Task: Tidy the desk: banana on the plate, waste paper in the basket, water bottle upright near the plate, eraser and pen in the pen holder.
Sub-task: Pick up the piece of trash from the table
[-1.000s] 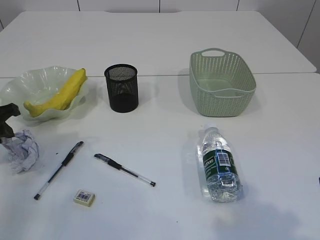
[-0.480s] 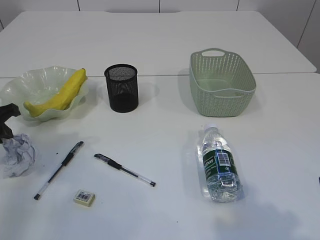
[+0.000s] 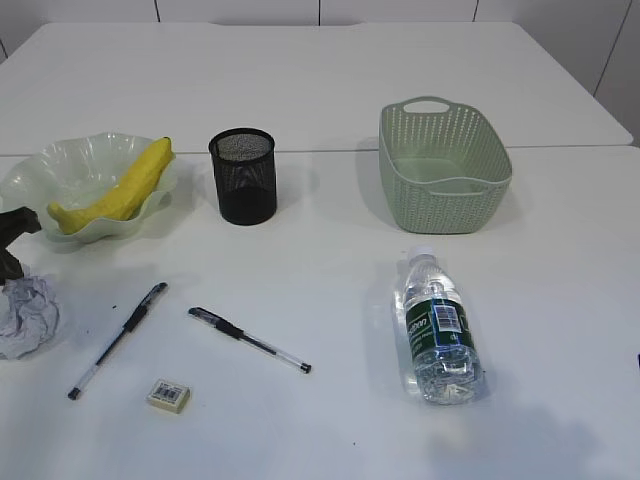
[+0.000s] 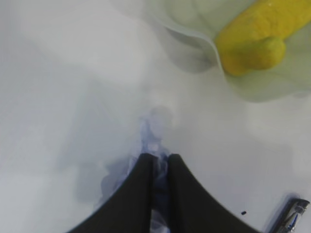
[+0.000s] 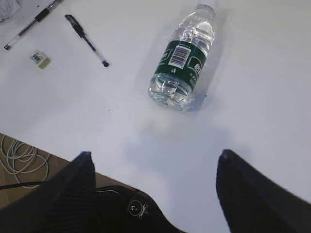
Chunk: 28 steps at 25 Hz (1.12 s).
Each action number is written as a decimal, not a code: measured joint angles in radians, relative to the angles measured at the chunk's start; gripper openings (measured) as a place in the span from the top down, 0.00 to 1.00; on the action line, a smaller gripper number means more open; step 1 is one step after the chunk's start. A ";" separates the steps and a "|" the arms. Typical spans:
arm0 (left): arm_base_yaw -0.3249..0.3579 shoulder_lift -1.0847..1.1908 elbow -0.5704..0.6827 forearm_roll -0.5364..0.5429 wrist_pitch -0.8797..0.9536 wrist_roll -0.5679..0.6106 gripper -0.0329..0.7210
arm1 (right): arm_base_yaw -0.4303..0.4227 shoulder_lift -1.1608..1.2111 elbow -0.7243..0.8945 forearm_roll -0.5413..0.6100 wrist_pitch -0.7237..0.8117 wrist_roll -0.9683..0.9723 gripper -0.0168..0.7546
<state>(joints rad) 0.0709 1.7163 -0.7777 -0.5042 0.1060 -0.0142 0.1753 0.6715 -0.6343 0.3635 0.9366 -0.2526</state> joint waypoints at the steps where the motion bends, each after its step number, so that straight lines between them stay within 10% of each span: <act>1: 0.000 0.000 0.000 0.000 0.000 0.000 0.90 | 0.000 0.000 0.000 0.000 0.000 0.000 0.24; 28: 0.000 -0.192 0.000 0.000 0.168 0.000 0.95 | 0.000 0.000 0.000 0.000 0.000 0.000 0.24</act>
<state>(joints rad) 0.0709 1.5241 -0.7777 -0.5042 0.2741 -0.0142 0.1753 0.6715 -0.6343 0.3635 0.9366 -0.2526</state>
